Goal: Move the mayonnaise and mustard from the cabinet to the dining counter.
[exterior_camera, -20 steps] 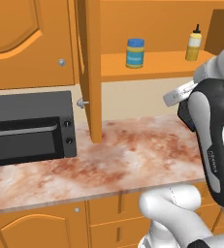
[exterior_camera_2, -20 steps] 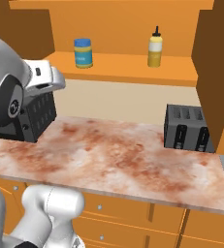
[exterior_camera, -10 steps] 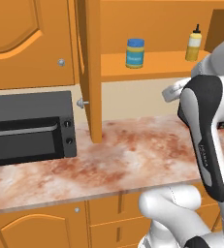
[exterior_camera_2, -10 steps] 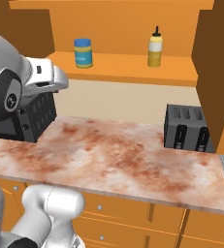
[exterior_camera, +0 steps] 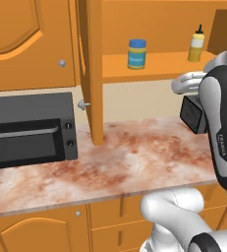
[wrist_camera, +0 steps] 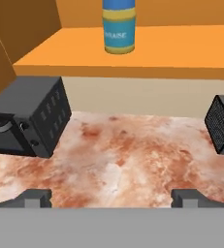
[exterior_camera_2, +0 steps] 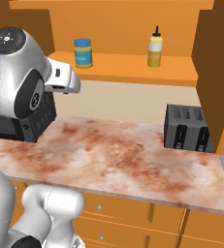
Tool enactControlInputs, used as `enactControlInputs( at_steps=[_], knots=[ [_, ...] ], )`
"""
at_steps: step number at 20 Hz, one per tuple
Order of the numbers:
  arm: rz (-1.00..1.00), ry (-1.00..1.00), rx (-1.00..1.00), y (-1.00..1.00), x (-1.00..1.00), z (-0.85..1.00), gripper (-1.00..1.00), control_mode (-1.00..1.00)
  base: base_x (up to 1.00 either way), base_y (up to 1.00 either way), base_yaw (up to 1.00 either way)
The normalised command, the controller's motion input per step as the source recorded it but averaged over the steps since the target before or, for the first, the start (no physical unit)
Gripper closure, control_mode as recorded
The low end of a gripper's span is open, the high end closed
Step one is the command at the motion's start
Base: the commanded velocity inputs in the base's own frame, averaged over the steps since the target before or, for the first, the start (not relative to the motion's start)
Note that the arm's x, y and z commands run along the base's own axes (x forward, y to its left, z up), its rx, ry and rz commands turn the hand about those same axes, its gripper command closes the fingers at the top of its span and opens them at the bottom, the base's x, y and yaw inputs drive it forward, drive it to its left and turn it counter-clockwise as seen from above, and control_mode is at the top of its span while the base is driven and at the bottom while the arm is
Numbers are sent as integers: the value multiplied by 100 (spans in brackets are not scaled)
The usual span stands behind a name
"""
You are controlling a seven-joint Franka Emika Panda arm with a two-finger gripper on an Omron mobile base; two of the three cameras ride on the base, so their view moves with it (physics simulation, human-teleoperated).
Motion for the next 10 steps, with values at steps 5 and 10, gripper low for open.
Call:
enactControlInputs(
  at_steps=[5,10],
  knots=[
    [-11,0,0,1,19,0,-100,-100,0,0,0],
    [-4,0,0,6,29,0,-100,-100,0,0,0]
  ],
)
